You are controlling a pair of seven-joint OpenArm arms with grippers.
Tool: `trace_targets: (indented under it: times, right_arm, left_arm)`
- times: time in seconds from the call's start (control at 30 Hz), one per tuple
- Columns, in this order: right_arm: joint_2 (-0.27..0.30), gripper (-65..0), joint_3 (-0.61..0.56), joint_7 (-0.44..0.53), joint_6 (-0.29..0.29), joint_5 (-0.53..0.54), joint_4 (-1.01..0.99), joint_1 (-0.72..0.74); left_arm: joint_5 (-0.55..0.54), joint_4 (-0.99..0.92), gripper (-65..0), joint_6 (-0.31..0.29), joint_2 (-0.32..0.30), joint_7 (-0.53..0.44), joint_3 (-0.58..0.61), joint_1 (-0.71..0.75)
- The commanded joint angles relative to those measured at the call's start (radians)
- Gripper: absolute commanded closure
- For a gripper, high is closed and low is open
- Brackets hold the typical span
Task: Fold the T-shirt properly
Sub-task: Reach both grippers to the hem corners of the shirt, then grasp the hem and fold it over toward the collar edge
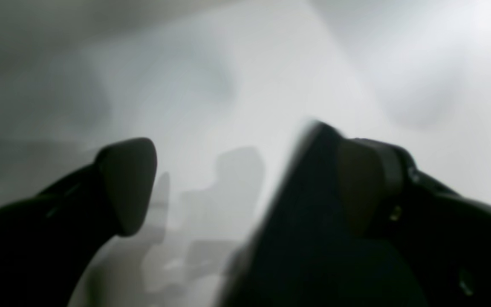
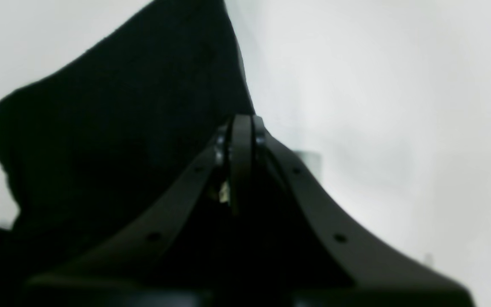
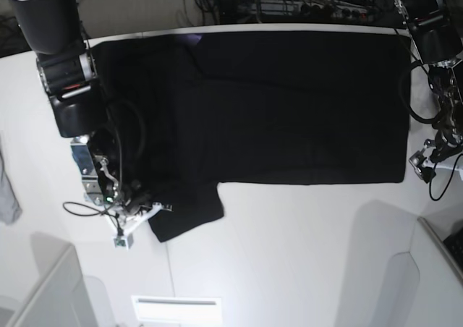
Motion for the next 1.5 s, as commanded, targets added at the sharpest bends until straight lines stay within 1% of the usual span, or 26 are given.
trace_targets:
  times: [0.0,0.03,0.1,0.13,0.17,0.23,0.37,0.43,0.57,0.63,0.73,0.87,0.9,0.93,0.97,1.2,1.27,1.3,1.4,1.47]
  right_arm:
    - [0.005,0.0,0.004,0.021,0.002,0.001,0.028,0.035]
    - [0.005,0.0,0.004,0.021,0.002,0.001,0.03,0.033]
    - [0.005,0.0,0.004,0.02,0.002,0.001,0.03,0.033]
    - [0.005,0.0,0.004,0.02,0.002,0.001,0.03,0.033]
    - [0.003,0.0,0.004,0.02,0.002,0.001,0.03,0.033]
    - [0.003,0.0,0.004,0.02,0.002,0.001,0.03,0.032]
    - [0.003,0.0,0.004,0.023,0.002,0.001,0.03,0.032]
    - [0.001,0.0,0.004,0.025,0.002,0.001,0.03,0.032]
    - [0.001,0.0,0.004,0.025,0.002,0.001,0.042,0.032]
    - [0.003,0.0,0.004,0.023,0.002,0.001,0.049,0.032]
    - [0.006,0.0,0.004,0.021,0.002,0.002,0.049,0.032]
    - [0.006,0.0,0.004,0.023,0.002,0.001,0.049,0.03]
    - [0.006,0.0,0.004,0.023,0.002,0.001,0.049,0.03]
    - [0.006,0.0,0.004,0.023,0.002,0.001,0.049,0.03]
    - [0.006,0.0,0.004,0.023,0.002,0.001,0.049,0.03]
    - [0.006,0.0,0.006,0.026,0.0,0.001,0.049,0.029]
    - [0.006,0.0,0.006,0.026,0.0,0.001,0.049,0.029]
    - [0.006,0.0,0.006,0.026,0.0,0.001,0.049,0.027]
    - [0.008,0.0,0.014,0.026,0.0,0.001,0.049,0.016]
    - [0.008,0.0,0.049,0.026,0.0,-0.001,0.049,0.0]
  left_arm:
    - [0.015,0.003,-65.0,-0.03,-0.024,-0.021,-0.005,-0.036]
    - [0.033,-0.007,-65.0,-0.06,-0.021,-0.021,-0.005,-0.052]
    - [0.07,-0.04,-65.0,-0.148,-0.005,-0.021,-0.005,-0.085]
    - [0.089,-0.056,-65.0,-0.171,-0.002,-0.021,-0.005,-0.099]
    - [0.113,-0.075,-64.2,-0.177,-0.001,-0.021,-0.005,-0.116]
    - [0.158,-0.112,-62.5,-0.18,0.018,-0.021,-0.005,-0.147]
    - [0.216,-0.182,-62.4,-0.185,0.049,-0.025,-0.005,-0.204]
    - [0.231,-0.218,-62.4,-0.185,0.062,-0.061,0.011,-0.23]
    - [0.227,-0.287,-62.4,-0.185,0.064,-0.124,0.166,-0.26]
    - [0.227,-0.345,-62.4,-0.185,0.067,-0.157,0.212,-0.285]
    - [0.227,-0.426,-62.4,-0.185,0.07,-0.177,0.218,-0.309]
    - [0.227,-0.443,-62.0,-0.185,0.075,-0.177,0.226,-0.311]
    - [0.227,-0.443,-61.1,-0.185,0.082,-0.177,0.227,-0.311]
    - [0.228,-0.443,-58.1,-0.185,0.085,-0.177,0.227,-0.308]
    - [0.231,-0.443,-53.5,-0.185,0.087,-0.177,0.227,-0.303]
    - [0.227,-0.443,-15.5,-0.185,0.09,-0.177,0.229,-0.299]
    - [0.227,-0.442,-3.6,-0.185,0.09,-0.177,0.229,-0.299]
    - [0.227,-0.434,0.0,-0.185,0.09,-0.177,0.229,-0.299]
    - [0.227,-0.359,0.0,-0.185,0.09,-0.173,0.222,-0.274]
    - [0.225,-0.285,0.0,-0.185,0.09,-0.171,0.219,-0.246]
